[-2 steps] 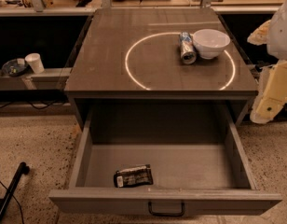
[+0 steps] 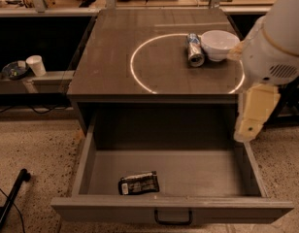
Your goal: Pick rxbar chocolate from top drawer and place on counter
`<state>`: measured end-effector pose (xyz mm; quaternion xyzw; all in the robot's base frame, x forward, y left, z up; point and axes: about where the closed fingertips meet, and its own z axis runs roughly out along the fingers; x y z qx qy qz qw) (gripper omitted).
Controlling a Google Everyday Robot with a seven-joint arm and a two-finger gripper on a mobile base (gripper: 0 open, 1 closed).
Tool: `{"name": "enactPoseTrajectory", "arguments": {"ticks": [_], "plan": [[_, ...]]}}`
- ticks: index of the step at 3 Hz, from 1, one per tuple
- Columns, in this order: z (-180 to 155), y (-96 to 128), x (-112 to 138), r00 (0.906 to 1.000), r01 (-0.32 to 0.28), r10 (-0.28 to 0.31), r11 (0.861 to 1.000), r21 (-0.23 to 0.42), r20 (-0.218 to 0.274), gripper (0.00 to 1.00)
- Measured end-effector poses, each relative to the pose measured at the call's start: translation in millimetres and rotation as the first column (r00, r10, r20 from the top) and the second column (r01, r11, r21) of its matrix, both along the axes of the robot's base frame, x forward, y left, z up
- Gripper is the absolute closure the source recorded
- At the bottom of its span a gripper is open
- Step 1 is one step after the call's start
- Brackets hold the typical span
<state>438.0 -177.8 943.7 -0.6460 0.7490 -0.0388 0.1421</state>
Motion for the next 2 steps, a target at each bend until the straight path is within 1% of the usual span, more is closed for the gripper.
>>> {"name": "enactPoseTrajectory", "arguments": {"ticks": [1,2], "plan": [[-56,68,0,0.9906,-0.135,0.133,0.989,-0.059,-0.032,0.00],[-129,103,-15,0.9554,-0.248,0.235,0.967,-0.055,-0.179,0.00]]}}
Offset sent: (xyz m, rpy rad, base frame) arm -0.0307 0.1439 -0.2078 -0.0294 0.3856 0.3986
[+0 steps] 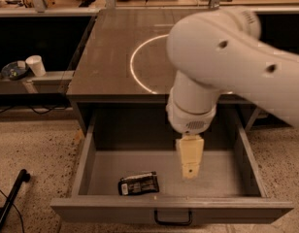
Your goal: Pick rxbar chocolate from top drawer and place on counter
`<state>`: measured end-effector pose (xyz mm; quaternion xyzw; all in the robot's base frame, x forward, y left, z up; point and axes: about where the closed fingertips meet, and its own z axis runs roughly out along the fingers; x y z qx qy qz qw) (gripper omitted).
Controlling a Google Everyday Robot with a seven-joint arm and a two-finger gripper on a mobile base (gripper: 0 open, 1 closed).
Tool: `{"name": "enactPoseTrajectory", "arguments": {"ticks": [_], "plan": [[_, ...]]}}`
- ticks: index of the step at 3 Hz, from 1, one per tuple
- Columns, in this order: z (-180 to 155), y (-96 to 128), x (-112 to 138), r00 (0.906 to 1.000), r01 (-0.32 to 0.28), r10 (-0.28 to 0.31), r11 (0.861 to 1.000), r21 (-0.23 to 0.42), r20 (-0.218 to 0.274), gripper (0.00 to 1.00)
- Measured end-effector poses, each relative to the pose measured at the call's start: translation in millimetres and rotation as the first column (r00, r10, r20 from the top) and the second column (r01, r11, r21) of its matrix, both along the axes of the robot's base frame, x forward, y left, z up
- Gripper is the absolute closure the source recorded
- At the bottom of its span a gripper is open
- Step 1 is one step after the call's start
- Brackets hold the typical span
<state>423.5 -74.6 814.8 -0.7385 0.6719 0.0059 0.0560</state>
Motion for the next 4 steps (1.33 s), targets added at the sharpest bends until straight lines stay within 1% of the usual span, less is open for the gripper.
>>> {"name": "enactPoseTrajectory", "arguments": {"ticks": [1,2,3,4], "plan": [[-7,1,0,0.9999,-0.002,0.002,1.000,0.002,-0.016,0.00],[-13,15,7,0.9986,-0.048,0.048,0.999,0.016,-0.020,0.00],[-39,53,20,0.9923,-0.124,0.124,0.991,0.042,0.004,0.00],[-79,98,33,0.9836,-0.180,0.179,0.981,0.066,0.018,0.00]]}}
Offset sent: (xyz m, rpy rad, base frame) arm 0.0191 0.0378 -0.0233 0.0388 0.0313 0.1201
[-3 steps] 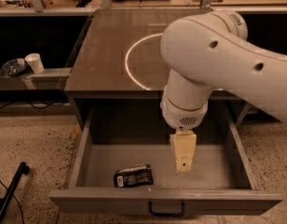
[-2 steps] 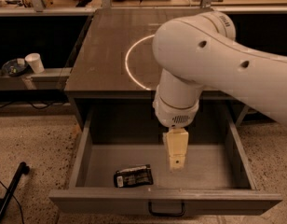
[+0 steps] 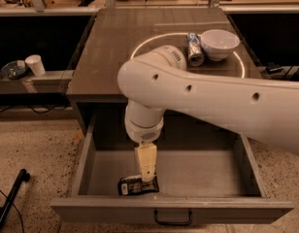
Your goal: Pick rxbar chocolate from top drawer and place on counter
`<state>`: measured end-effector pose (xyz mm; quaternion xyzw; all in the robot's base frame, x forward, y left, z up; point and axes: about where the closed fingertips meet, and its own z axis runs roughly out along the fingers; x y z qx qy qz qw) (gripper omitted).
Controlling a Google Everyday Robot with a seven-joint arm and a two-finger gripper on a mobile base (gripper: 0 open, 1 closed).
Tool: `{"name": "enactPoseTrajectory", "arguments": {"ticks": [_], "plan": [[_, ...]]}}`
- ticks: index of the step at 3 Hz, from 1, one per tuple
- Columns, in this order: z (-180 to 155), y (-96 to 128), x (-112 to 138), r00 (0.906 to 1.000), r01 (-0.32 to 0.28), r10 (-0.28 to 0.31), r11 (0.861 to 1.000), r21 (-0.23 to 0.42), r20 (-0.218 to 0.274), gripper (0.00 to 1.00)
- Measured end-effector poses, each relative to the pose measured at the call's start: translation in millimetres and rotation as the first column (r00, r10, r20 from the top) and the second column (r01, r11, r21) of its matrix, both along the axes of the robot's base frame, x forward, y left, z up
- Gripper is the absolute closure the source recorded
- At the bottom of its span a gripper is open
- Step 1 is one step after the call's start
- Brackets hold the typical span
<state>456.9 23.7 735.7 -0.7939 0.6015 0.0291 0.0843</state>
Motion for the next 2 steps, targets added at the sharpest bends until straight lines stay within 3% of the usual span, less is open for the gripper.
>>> {"name": "enactPoseTrajectory", "arguments": {"ticks": [1,2], "plan": [[-45,41,5,0.9985,-0.038,0.039,0.999,0.023,-0.037,0.12],[-75,54,-1,0.9965,-0.043,0.047,0.998,0.055,-0.069,0.09]]}}
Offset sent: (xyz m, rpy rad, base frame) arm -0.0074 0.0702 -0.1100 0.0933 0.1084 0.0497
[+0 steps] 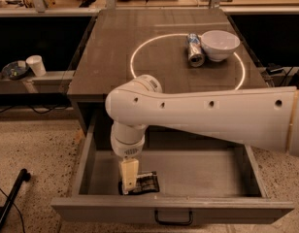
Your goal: Pick rxbar chocolate from top drawer and place on counter
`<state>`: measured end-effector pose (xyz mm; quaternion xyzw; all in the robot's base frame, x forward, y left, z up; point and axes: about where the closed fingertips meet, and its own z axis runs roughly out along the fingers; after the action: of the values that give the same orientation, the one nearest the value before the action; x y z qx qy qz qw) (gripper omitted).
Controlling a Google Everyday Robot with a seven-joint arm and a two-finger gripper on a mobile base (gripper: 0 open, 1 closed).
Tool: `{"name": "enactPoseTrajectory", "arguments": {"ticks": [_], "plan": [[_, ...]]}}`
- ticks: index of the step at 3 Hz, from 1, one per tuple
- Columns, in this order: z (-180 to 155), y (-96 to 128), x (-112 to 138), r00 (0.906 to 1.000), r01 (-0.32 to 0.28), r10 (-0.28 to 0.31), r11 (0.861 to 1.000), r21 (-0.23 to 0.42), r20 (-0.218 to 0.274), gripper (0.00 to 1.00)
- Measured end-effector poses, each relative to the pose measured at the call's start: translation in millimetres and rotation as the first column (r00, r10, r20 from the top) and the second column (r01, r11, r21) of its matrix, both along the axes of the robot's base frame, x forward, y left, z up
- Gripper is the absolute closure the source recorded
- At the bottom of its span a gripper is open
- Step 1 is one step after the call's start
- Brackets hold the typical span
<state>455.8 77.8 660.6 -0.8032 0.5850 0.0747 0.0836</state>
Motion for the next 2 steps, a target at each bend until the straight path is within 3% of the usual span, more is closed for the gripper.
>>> {"name": "enactPoseTrajectory", "arguments": {"ticks": [2], "plan": [[-27.2,11.4,-11.1,0.9995,-0.022,0.023,0.999,0.031,-0.023,0.10]]}}
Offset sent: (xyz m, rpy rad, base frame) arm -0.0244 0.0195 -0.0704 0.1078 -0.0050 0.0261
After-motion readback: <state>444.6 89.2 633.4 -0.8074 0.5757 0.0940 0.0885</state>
